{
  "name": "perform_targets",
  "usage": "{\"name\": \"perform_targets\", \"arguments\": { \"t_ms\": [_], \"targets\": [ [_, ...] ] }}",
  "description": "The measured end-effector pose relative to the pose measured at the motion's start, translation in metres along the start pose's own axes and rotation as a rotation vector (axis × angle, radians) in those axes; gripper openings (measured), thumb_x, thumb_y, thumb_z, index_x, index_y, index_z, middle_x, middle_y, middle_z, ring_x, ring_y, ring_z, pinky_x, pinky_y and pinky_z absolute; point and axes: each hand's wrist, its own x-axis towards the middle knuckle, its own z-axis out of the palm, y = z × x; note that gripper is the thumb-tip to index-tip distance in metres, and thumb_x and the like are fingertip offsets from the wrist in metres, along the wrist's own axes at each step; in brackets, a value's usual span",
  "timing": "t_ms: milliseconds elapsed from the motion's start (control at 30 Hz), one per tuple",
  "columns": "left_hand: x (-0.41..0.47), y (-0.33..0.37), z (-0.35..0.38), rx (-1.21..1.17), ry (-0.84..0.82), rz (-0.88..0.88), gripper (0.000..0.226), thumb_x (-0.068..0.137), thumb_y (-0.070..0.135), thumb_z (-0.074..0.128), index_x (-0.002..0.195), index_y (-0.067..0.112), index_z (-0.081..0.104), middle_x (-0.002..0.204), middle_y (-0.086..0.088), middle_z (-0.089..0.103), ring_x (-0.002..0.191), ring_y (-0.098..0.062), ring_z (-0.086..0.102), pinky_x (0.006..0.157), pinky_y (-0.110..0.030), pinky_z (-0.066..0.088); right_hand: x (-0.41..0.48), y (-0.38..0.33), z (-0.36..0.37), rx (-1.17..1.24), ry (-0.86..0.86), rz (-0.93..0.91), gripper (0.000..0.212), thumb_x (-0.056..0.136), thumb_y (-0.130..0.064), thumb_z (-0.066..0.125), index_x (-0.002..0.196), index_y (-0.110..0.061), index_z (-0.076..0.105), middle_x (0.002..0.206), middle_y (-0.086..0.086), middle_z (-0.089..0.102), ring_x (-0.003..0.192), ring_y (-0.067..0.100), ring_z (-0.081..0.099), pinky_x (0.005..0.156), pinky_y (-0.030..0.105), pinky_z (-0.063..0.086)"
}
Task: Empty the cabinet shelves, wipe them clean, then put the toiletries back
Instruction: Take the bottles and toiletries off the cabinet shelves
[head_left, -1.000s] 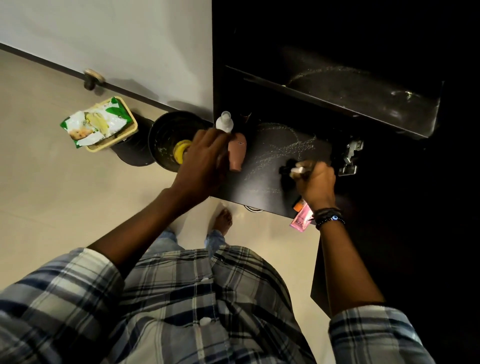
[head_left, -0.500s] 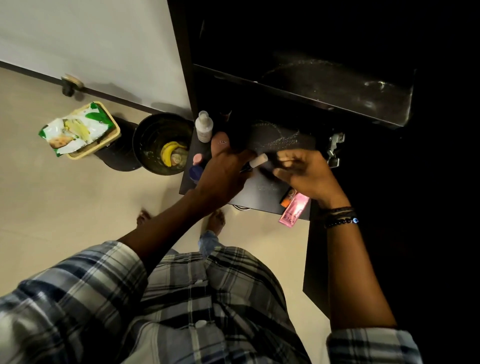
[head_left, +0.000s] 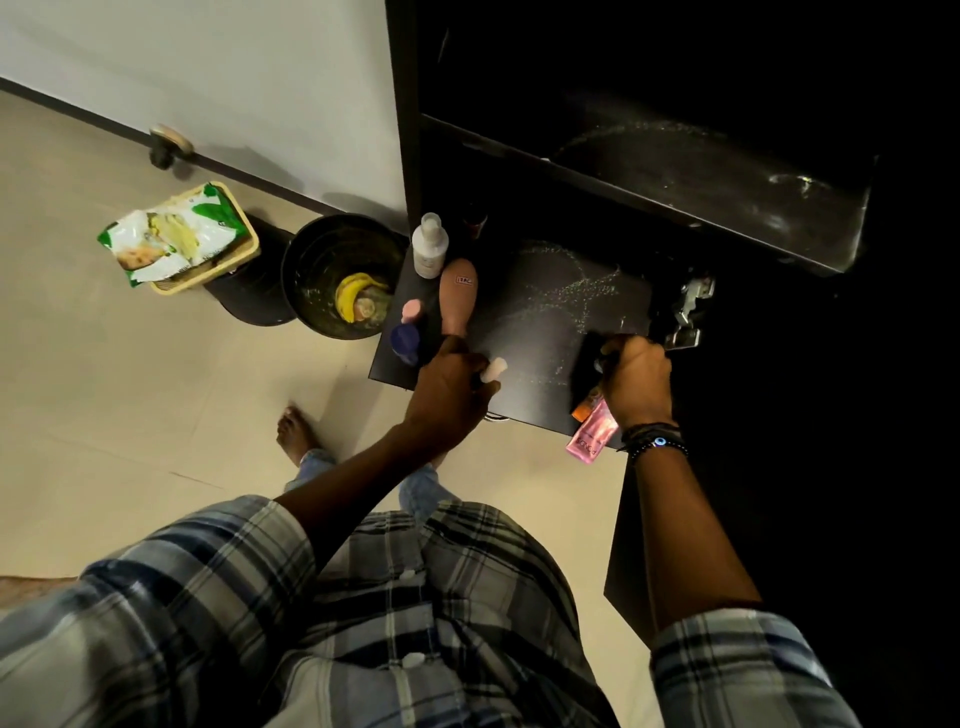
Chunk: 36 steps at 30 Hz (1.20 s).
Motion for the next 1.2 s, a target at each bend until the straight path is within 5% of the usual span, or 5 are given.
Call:
{"name": "perform_targets", "arguments": {
  "t_ms": [333, 600, 767, 900, 1200],
  "targets": [
    [-0.008, -0.013, 0.003, -0.071, 0.106, -0.161, 0.014, 0.09, 0.011, 0.055, 0.08, 0.004, 0.062, 0.076, -0.004, 0.056, 0.071, -0.023, 0.057, 0.05, -0.018, 0.023, -0.007, -0.087, 0.025, 0.108, -0.146, -0.38, 0.019, 0.088, -0.008, 0.062, 0.103, -0.015, 0.071, 0.099, 0.01, 0.072, 0.093, 0.026, 0.067, 0.083, 0.032, 0.054],
    [-0.008, -0.014, 0.012, -0.097, 0.118, -0.186, 0.018, 0.091, 0.009, 0.05, 0.075, 0.005, 0.057, 0.077, -0.018, 0.064, 0.073, -0.034, 0.061, 0.054, -0.025, 0.031, -0.008, -0.098, 0.031, 0.109, -0.183, -0.481, 0.03, 0.085, 0.001, 0.059, 0.113, -0.009, 0.066, 0.109, 0.012, 0.069, 0.1, 0.029, 0.066, 0.089, 0.038, 0.053],
    [-0.008, -0.012, 0.016, -0.157, 0.175, -0.18, 0.021, 0.094, 0.013, 0.047, 0.076, 0.007, 0.054, 0.077, -0.019, 0.063, 0.073, -0.035, 0.059, 0.056, -0.028, 0.031, -0.01, -0.07, 0.028, 0.128, -0.164, -0.31, 0.051, 0.082, 0.002, 0.061, 0.129, -0.015, 0.056, 0.117, 0.012, 0.066, 0.109, 0.03, 0.062, 0.097, 0.039, 0.05],
    [-0.009, -0.016, 0.022, -0.194, 0.181, -0.2, 0.021, 0.096, 0.021, 0.045, 0.078, 0.011, 0.05, 0.074, -0.007, 0.058, 0.072, -0.03, 0.059, 0.058, -0.028, 0.035, -0.023, -0.027, 0.029, 0.099, -0.048, 0.017, 0.04, 0.082, -0.008, 0.065, 0.121, -0.005, 0.059, 0.117, 0.021, 0.063, 0.111, 0.037, 0.059, 0.096, 0.038, 0.045],
    [-0.018, -0.015, 0.033, -0.235, 0.149, -0.247, 0.029, 0.095, 0.019, 0.049, 0.122, 0.012, 0.044, 0.104, -0.013, 0.065, 0.092, -0.034, 0.061, 0.072, -0.035, 0.043, -0.047, 0.015, 0.05, 0.005, -0.029, 0.3, 0.046, 0.088, -0.032, 0.061, 0.12, -0.001, 0.053, 0.121, 0.025, 0.049, 0.098, 0.044, 0.06, 0.085, 0.041, 0.049]
  ]
}}
